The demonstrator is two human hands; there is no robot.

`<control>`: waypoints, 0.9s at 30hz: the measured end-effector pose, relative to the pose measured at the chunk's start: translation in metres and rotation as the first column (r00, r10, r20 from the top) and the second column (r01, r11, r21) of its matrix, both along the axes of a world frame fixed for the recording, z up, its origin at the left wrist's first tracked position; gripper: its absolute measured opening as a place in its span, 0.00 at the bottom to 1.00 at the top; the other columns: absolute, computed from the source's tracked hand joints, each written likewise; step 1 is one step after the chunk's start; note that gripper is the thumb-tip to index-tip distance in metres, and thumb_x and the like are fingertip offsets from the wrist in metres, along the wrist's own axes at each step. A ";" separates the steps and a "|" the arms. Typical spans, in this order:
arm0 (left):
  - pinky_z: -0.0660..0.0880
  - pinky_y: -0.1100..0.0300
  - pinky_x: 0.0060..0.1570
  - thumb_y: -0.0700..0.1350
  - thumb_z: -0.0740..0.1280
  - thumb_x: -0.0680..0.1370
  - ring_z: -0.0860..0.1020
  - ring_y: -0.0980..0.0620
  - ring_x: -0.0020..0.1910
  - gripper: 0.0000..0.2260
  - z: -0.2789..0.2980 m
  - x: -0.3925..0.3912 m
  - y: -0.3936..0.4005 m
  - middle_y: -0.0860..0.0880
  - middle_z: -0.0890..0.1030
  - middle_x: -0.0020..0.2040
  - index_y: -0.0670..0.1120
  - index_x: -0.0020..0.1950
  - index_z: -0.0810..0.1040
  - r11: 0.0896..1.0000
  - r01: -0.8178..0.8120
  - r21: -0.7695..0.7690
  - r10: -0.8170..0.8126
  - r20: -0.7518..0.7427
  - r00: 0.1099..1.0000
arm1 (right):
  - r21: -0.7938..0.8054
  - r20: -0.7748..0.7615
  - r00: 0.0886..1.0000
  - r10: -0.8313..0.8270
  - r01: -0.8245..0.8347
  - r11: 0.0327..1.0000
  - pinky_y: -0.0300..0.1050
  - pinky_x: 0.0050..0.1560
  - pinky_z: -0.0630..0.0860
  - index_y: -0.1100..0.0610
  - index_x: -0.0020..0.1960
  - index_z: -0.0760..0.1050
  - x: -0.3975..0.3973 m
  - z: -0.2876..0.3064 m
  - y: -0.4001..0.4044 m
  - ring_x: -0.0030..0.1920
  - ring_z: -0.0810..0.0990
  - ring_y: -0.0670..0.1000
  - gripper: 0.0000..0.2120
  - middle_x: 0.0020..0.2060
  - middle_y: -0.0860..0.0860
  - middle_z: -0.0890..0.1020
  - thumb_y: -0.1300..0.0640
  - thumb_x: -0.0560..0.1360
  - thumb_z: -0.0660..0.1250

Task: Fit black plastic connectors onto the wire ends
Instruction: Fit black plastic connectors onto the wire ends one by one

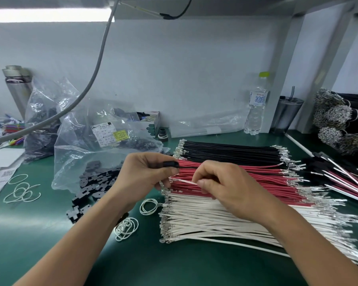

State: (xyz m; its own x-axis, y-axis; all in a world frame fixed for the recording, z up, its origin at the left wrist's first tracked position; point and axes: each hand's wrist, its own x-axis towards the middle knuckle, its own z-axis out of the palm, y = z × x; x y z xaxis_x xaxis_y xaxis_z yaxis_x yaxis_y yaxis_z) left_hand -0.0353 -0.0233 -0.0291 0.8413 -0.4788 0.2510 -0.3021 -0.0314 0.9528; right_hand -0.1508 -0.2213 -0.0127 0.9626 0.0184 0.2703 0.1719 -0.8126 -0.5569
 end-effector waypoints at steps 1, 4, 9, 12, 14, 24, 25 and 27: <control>0.78 0.61 0.30 0.37 0.79 0.71 0.82 0.49 0.31 0.08 0.000 0.000 0.000 0.42 0.87 0.39 0.48 0.48 0.89 1.000 0.003 0.002 -0.003 -0.002 1.000 | 0.001 0.016 1.000 -0.007 0.007 1.000 0.37 0.43 0.73 0.40 0.46 0.77 0.000 0.001 -0.001 0.44 0.78 0.38 0.07 0.39 0.37 0.80 0.53 0.80 0.66; 0.79 0.61 0.30 0.36 0.78 0.72 0.82 0.49 0.31 0.09 0.000 0.001 0.001 0.42 0.87 0.39 0.49 0.48 0.89 1.000 0.018 -0.003 -0.018 0.009 1.000 | 0.021 0.147 0.987 -0.067 0.064 0.998 0.40 0.45 0.75 0.44 0.46 0.80 -0.001 0.002 -0.003 0.45 0.78 0.40 0.04 0.41 0.39 0.81 0.52 0.78 0.70; 0.78 0.62 0.30 0.42 0.80 0.68 0.82 0.51 0.30 0.09 0.004 -0.002 0.002 0.41 0.87 0.39 0.49 0.48 0.89 0.996 0.075 -0.040 -0.074 0.019 0.997 | 0.007 0.346 0.931 -0.121 0.127 0.992 0.43 0.44 0.76 0.46 0.45 0.83 -0.001 0.003 -0.005 0.44 0.78 0.43 0.02 0.42 0.40 0.77 0.53 0.76 0.72; 0.78 0.62 0.30 0.44 0.79 0.67 0.81 0.51 0.30 0.10 0.005 -0.003 0.002 0.41 0.87 0.40 0.49 0.48 0.89 0.995 0.091 -0.050 -0.090 0.022 0.996 | -0.079 0.389 0.917 -0.095 0.135 0.988 0.43 0.41 0.76 0.46 0.47 0.83 -0.002 0.002 -0.002 0.42 0.78 0.43 0.03 0.42 0.41 0.77 0.52 0.77 0.70; 0.78 0.62 0.30 0.44 0.79 0.67 0.81 0.50 0.30 0.10 0.005 -0.003 0.001 0.41 0.87 0.40 0.49 0.48 0.89 0.994 0.093 -0.057 -0.092 0.021 0.996 | -0.124 0.410 0.909 -0.075 0.137 0.983 0.42 0.40 0.76 0.46 0.48 0.82 -0.003 0.003 -0.002 0.42 0.77 0.43 0.04 0.41 0.41 0.77 0.51 0.78 0.69; 0.78 0.61 0.30 0.43 0.79 0.67 0.82 0.49 0.30 0.10 0.008 -0.006 0.002 0.41 0.87 0.41 0.48 0.48 0.89 0.993 0.095 -0.072 -0.094 0.018 0.995 | -0.140 0.445 0.895 -0.045 0.119 0.983 0.45 0.39 0.77 0.48 0.48 0.83 -0.003 0.002 -0.003 0.40 0.78 0.43 0.03 0.40 0.40 0.79 0.53 0.79 0.70; 0.78 0.61 0.30 0.43 0.79 0.67 0.82 0.49 0.30 0.10 0.007 -0.006 0.002 0.41 0.87 0.41 0.48 0.48 0.89 0.993 0.095 -0.073 -0.094 0.020 0.995 | -0.156 0.451 0.892 -0.038 0.121 0.980 0.44 0.38 0.77 0.48 0.48 0.82 -0.003 0.002 -0.003 0.39 0.78 0.43 0.04 0.41 0.40 0.78 0.53 0.79 0.69; 0.78 0.61 0.30 0.43 0.79 0.68 0.81 0.49 0.30 0.10 0.007 -0.006 0.002 0.41 0.87 0.40 0.48 0.48 0.89 0.993 0.094 -0.071 -0.092 0.023 0.995 | -0.201 0.463 0.886 -0.026 0.133 0.970 0.43 0.36 0.76 0.48 0.48 0.81 -0.005 0.003 -0.001 0.38 0.77 0.44 0.04 0.41 0.41 0.78 0.52 0.80 0.67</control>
State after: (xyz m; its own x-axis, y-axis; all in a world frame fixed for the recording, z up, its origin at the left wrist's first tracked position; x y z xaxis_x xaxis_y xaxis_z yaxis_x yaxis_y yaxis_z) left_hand -0.0411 -0.0209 -0.0222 0.7884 -0.5349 0.3037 -0.3195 0.0657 0.9453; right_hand -0.1556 -0.2223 -0.0102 0.7351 0.0580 0.6755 0.2914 -0.9267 -0.2375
